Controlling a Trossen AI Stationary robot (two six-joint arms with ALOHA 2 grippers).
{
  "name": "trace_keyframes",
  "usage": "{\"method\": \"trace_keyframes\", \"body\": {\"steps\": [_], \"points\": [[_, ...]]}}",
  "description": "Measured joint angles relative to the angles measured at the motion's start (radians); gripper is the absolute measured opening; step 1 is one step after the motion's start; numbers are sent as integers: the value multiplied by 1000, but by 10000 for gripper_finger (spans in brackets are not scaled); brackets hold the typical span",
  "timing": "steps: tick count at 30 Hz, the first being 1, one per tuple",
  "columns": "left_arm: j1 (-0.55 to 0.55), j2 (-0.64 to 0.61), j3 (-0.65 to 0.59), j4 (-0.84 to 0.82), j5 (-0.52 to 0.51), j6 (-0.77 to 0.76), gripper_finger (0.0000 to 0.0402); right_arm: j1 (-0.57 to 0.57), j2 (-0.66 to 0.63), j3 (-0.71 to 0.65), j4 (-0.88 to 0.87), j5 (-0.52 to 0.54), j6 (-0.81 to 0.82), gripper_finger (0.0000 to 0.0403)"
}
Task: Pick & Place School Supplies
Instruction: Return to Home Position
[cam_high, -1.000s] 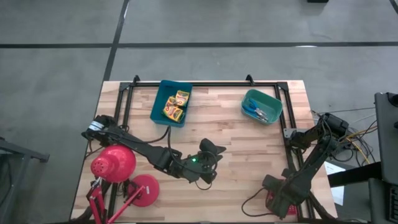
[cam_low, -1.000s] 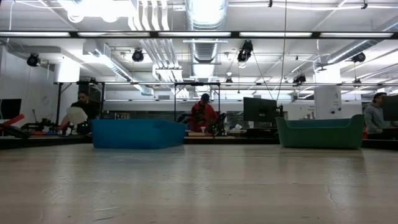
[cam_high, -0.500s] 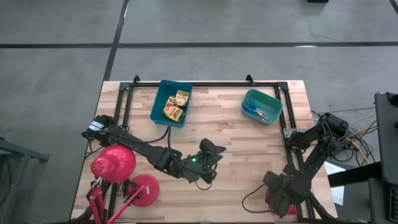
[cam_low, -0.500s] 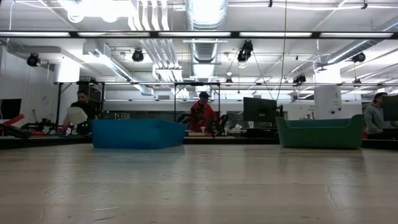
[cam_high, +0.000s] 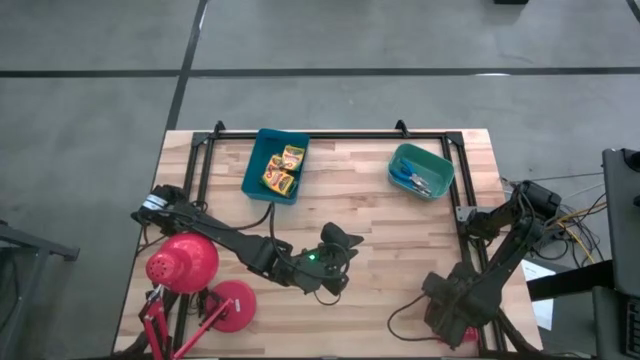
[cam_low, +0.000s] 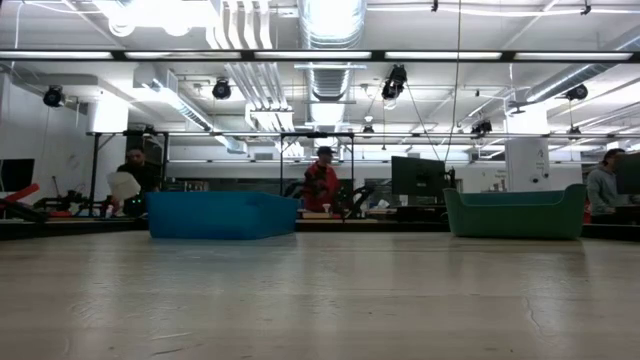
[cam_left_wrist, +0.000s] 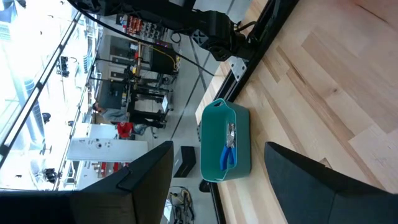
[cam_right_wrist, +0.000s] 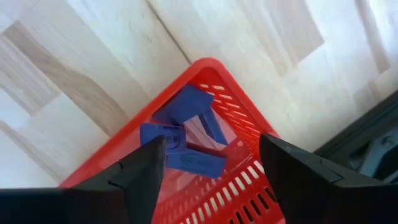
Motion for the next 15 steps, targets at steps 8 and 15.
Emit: {"method": "trace_keyframes", "body": {"steps": [8,15], "points": [[0,0,0,0,0,0,256,0,-60,7,-46,27,-30,274],[0,0,0,0,0,0,256,3,-103,130,-193,236,-117,263]]}}
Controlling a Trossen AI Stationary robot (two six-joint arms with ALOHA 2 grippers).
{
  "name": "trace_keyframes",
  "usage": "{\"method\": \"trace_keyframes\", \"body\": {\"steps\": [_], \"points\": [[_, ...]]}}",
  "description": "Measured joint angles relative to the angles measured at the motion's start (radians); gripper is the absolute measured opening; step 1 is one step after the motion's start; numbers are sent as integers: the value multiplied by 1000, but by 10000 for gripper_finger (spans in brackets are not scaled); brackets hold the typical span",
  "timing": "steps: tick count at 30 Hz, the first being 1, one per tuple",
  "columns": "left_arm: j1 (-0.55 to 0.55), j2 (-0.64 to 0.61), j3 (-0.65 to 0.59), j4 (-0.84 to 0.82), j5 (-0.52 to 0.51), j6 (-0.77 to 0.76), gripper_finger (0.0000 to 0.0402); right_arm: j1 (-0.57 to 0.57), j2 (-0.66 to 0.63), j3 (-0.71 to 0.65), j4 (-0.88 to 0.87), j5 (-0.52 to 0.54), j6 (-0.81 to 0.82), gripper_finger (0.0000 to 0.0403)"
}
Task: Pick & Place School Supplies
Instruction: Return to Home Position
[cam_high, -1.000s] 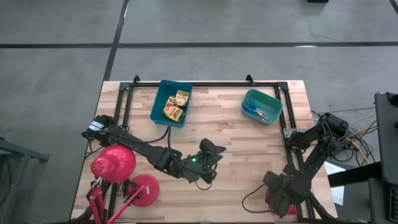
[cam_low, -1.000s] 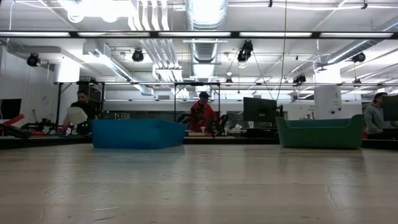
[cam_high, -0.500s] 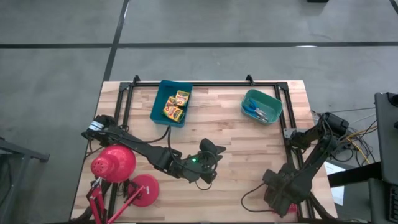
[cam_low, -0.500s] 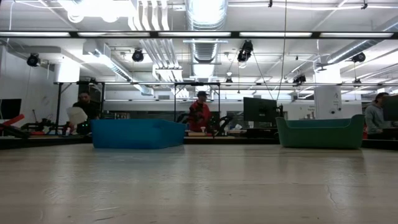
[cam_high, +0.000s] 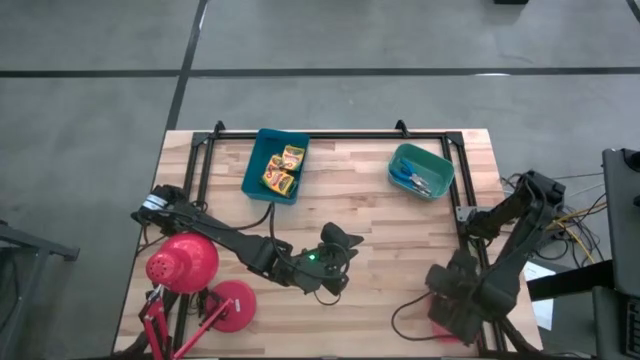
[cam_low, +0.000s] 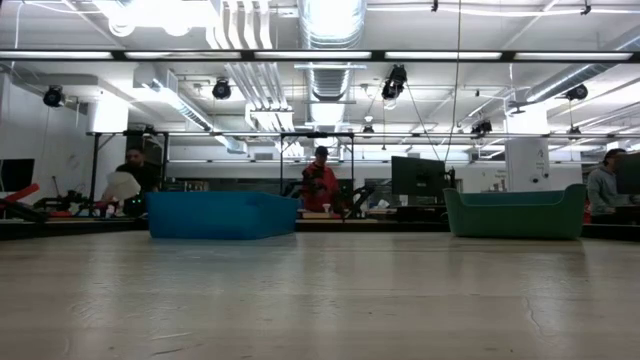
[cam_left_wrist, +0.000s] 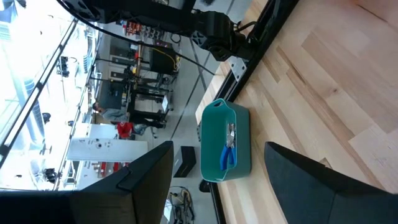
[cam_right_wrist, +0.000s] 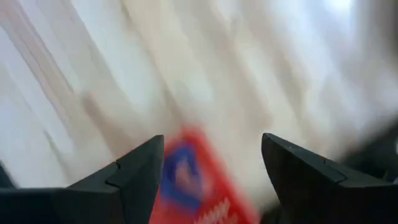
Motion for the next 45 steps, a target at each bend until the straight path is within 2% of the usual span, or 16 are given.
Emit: {"method": "trace_keyframes", "body": {"steps": [6,9,12,18,20,24,26,31,37,41,45], "points": [[0,0,0,0,0,0,256,61,-13,44,-12,564,-172,253],[0,0,0,0,0,0,256,78,-14,38,5,776,-231,248],[0,0,0,0,0,0,256,77,-14,16,4,872,-254,242],[0,0,0,0,0,0,256,63,-14,-33,39,941,-283,232],[0,0,0,0,0,0,256,62,-14,-53,115,948,-352,227],[0,0,0,0,0,0,256,62,-16,-95,335,944,-591,214],[0,0,0,0,0,0,256,53,-26,-114,406,913,-678,205],[0,0,0,0,0,0,256,-15,-71,-161,514,789,-782,175],[0,0,0,0,0,0,256,-100,-165,-283,936,640,-1212,130],[0,0,0,0,0,0,256,-164,-246,-400,1149,567,-1375,103],[0,0,0,0,0,0,256,-269,-315,-528,1411,377,-1539,81]]}}
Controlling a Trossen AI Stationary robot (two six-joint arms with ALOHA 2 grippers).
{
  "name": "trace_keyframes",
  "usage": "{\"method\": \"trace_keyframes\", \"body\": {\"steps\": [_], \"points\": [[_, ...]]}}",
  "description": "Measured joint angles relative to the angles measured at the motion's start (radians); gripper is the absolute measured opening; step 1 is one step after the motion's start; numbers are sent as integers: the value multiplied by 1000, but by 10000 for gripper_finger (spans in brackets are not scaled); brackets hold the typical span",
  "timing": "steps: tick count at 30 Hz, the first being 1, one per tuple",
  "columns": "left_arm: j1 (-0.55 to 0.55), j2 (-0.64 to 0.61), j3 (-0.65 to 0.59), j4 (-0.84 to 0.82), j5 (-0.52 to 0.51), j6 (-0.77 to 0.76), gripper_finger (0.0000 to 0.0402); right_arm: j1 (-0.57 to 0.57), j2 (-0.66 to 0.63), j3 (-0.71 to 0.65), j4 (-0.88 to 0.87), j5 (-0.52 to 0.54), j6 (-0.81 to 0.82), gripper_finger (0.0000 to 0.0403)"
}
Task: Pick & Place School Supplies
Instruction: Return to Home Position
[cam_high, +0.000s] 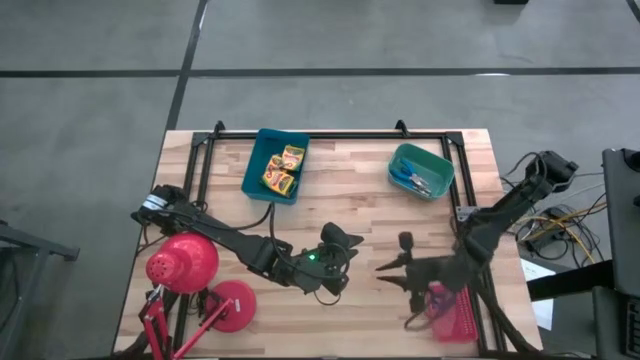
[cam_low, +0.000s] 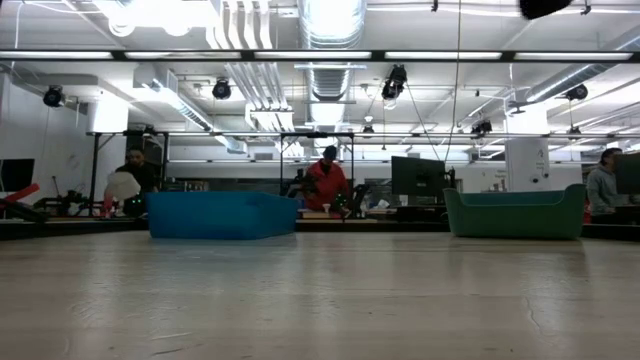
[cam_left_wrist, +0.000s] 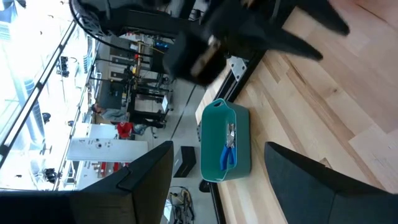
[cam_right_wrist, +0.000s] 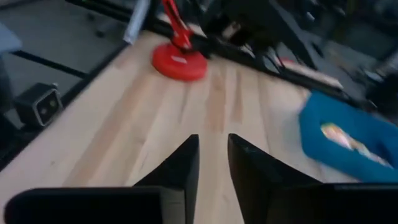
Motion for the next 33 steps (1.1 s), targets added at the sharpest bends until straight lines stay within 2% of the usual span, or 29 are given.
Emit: {"method": "trace_keyframes", "body": {"steps": [5,8,11,17,22,25,28,33], "points": [[0,0,0,0,0,0,256,-155,-71,-108,155,-243,-189,59],[0,0,0,0,0,0,256,-245,-86,-146,215,-361,-142,51],[0,0,0,0,0,0,256,-327,-76,-179,359,-434,-63,45],[0,0,0,0,0,0,256,-428,-74,-241,492,-640,-226,38],[0,0,0,0,0,0,256,-515,-78,-271,514,-679,-160,38],[0,0,0,0,0,0,256,-566,-109,-287,516,-748,-157,38],[0,0,0,0,0,0,256,-612,-158,-310,484,-800,-149,38],[0,0,0,0,0,0,256,-656,-293,-328,370,-808,-133,38]]}}
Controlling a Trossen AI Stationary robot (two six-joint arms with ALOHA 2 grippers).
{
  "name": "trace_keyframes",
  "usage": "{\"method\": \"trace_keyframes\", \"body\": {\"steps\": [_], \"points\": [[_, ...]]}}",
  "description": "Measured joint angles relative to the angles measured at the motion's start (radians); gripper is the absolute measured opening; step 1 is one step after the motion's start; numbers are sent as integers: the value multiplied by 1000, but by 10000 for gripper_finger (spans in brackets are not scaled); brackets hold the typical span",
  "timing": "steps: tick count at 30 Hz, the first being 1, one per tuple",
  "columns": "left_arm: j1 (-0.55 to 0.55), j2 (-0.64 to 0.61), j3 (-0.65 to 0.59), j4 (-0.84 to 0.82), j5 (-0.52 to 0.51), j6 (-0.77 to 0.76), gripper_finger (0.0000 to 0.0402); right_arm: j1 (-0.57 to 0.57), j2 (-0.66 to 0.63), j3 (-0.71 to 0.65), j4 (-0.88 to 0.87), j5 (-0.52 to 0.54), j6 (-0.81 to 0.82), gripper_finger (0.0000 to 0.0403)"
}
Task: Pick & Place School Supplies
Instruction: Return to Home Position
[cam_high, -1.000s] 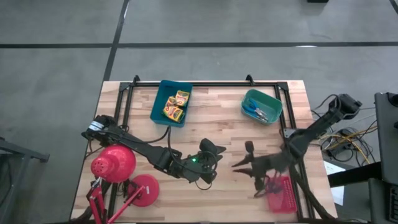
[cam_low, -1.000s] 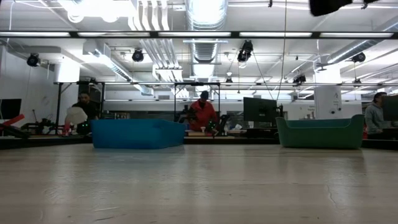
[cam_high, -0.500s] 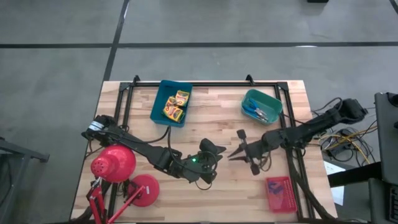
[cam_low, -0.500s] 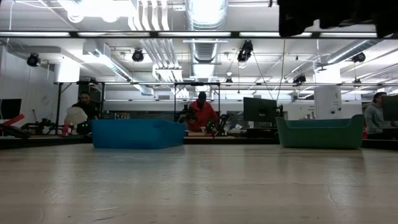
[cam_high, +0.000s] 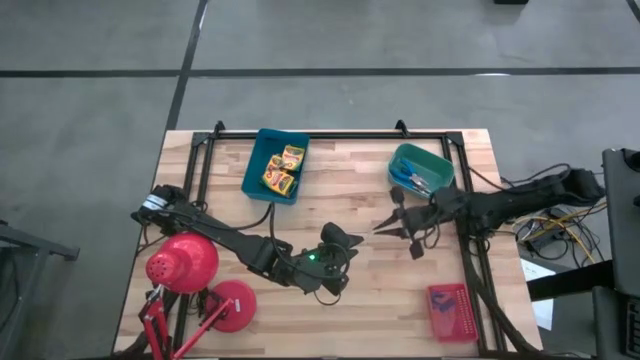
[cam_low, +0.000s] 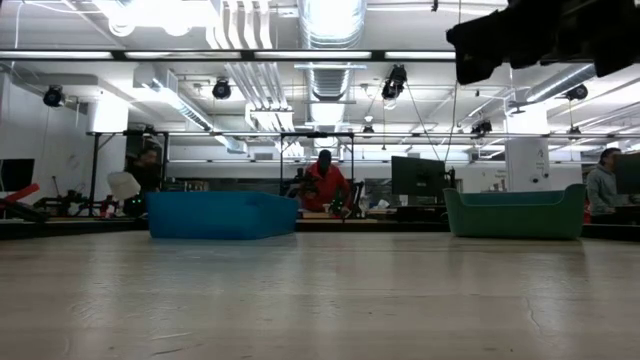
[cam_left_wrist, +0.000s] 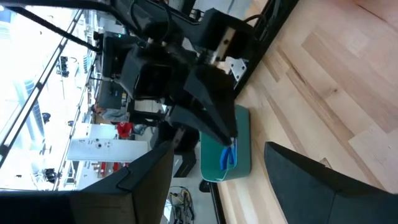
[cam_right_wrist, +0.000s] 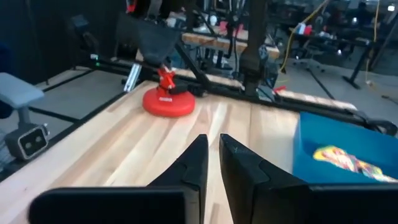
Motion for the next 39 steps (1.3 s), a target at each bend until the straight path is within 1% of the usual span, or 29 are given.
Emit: {"method": "trace_keyframes", "body": {"steps": [5,7,12,15,17,19,29,39], "points": [[0,0,0,-3,0,0,256,-5,-157,2,-216,8,1,38],[0,0,0,-8,0,0,256,-5,-204,2,-268,9,5,38],[0,0,0,-10,0,0,256,-5,-291,-65,-234,14,35,38],[0,0,0,-10,0,0,256,-5,-349,-118,-221,82,40,38],[0,0,0,-10,0,0,256,-6,-386,-161,-174,122,52,38],[0,0,0,-11,0,0,256,-5,-423,-199,-136,125,53,38],[0,0,0,-11,0,0,256,-5,-616,-310,-140,170,90,38],[0,0,0,-11,0,0,256,-5,-770,-328,-309,196,117,38]]}}
